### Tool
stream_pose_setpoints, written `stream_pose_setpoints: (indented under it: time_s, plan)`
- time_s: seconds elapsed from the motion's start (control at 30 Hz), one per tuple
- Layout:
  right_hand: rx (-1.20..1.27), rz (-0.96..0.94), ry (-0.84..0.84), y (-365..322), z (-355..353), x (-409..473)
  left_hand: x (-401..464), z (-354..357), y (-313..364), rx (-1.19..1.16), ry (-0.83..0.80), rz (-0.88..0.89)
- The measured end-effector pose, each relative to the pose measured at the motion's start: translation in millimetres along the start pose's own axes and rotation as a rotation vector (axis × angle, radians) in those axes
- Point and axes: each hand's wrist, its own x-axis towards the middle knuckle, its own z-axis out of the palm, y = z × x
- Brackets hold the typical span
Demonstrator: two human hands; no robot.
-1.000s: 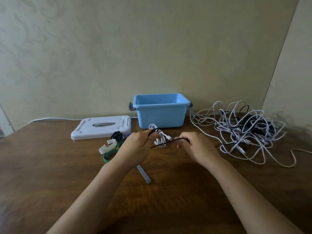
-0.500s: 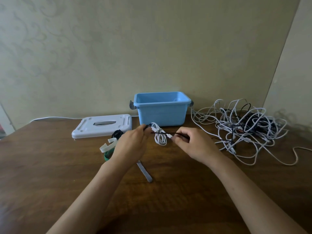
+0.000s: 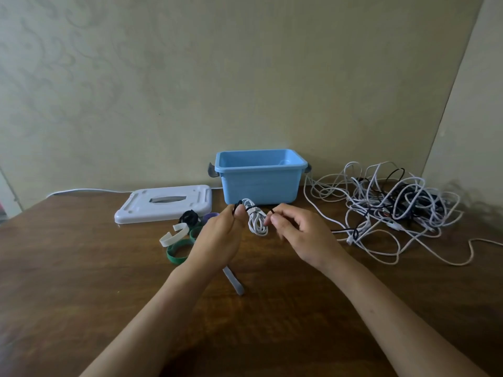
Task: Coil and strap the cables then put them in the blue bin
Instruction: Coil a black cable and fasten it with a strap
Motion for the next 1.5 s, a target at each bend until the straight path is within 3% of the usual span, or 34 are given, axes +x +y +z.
stream_pose_setpoints:
  time_s: [0.17, 0.3, 0.4, 0.57, 0.83, 1.0, 1.23, 1.4, 1.5]
  plan:
    - [0.121, -0.030, -0.048, -5.9, 3.4, -3.0, 5.9, -2.5, -4.1, 0.043, 0.026, 0.012]
    - [0.205, 0.014, 0.094, -6.0, 5.3, -0.6, 0.9, 0.7, 0.3, 0.024, -0.031, 0.087]
    - [0.144, 0.004, 0.097, -4.2, 7.9, -1.4, -3.7, 9.6, 2.8, 0.020, -0.102, 0.156]
    - [-0.020, -0.004, -0.009, -2.7, 16.6, -1.6, -10.6, 7.1, 10.7, -0.209, -0.203, 0.072]
    - [0.021, -0.012, -0.012, -3.9, 18.6, -3.7, -7.9, 5.0, 8.0, -0.263, -0.207, 0.015]
    - [0.220, 0.006, 0.113, -0.3, 8.0, 0.6, -2.8, 5.0, 2.6, -0.065, -0.186, 0.080]
    - [0.391, 0.073, -0.007, 0.6, 6.2, 2.9, 1.3, 4.7, 1.7, 0.047, -0.151, -0.002]
    - [0.029, 0.129, 0.028, 9.2, 6.2, 4.2, -0.1, -1.4, 2.7, -0.009, 0.029, -0.006]
    - [0.042, 0.070, -0.006, 6.5, 7.7, 1.1, 0.7, -0.8, 3.7, -0.074, 0.021, -0.024]
